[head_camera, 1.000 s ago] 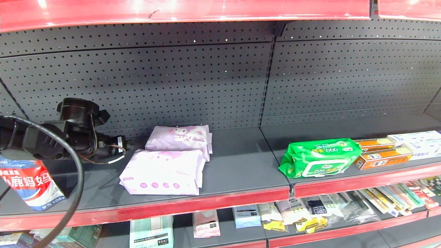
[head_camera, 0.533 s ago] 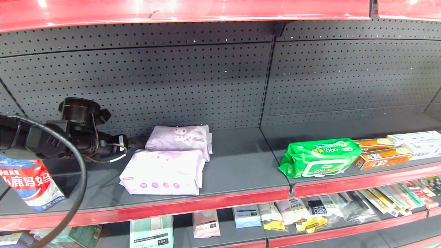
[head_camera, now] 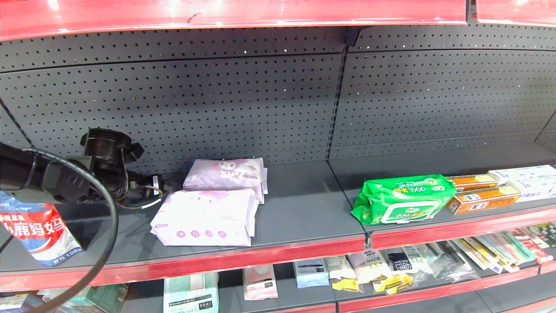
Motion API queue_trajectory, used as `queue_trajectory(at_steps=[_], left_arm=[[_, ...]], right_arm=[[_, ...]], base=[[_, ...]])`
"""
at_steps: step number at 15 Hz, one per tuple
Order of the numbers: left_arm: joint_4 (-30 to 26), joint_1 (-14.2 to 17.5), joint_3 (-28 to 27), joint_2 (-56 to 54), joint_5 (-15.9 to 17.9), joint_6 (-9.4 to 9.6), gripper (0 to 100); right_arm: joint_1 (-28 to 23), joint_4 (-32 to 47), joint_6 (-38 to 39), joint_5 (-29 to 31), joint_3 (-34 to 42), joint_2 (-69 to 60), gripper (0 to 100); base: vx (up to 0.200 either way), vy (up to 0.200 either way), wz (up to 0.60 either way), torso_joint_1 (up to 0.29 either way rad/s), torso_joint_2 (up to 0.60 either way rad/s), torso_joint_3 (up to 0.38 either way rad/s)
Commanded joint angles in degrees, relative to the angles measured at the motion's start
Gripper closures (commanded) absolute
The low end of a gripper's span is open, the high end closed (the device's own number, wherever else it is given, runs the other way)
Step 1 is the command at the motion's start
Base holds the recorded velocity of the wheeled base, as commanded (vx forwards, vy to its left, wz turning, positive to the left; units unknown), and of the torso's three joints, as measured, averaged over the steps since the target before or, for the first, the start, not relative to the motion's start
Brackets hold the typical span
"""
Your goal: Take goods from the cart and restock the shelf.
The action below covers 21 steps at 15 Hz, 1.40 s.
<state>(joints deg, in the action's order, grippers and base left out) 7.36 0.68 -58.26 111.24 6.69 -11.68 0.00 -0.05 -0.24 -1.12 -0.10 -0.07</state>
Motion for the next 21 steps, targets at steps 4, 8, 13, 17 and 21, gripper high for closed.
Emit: queue_trajectory(at_steps=[4,8,13,17,21], left_arm=[[-1.12,-0.33,0.51,-1.29,0.07,-0.01,0],[-2.0,-0.24,0.51,-1.82,0.07,-0.01,0],[-2.09,-0.33,1.66,-2.43,0.07,-0.01,0],[-2.0,-0.33,1.57,-2.52,0.07,0.25,0],[-2.09,-0.33,1.66,-2.96,0.07,0.34,0]], right_arm=[[0.0,-0.04,-0.02,-0.02,0.01,0.07,0],[0.0,-0.04,-0.02,-0.02,0.01,0.07,0],[0.0,-0.04,-0.02,-0.02,0.01,0.07,0],[0.0,-0.04,-0.02,-0.02,0.01,0.07,0],[0.0,-0.04,-0.02,-0.02,0.01,0.07,0]], base=[[0.0,0.0,0.0,0.0,0.0,0.0],[0.0,0.0,0.0,0.0,0.0,0.0],[0.0,0.0,0.0,0.0,0.0,0.0],[0.0,0.0,0.0,0.0,0.0,0.0],[0.0,0.0,0.0,0.0,0.0,0.0]])
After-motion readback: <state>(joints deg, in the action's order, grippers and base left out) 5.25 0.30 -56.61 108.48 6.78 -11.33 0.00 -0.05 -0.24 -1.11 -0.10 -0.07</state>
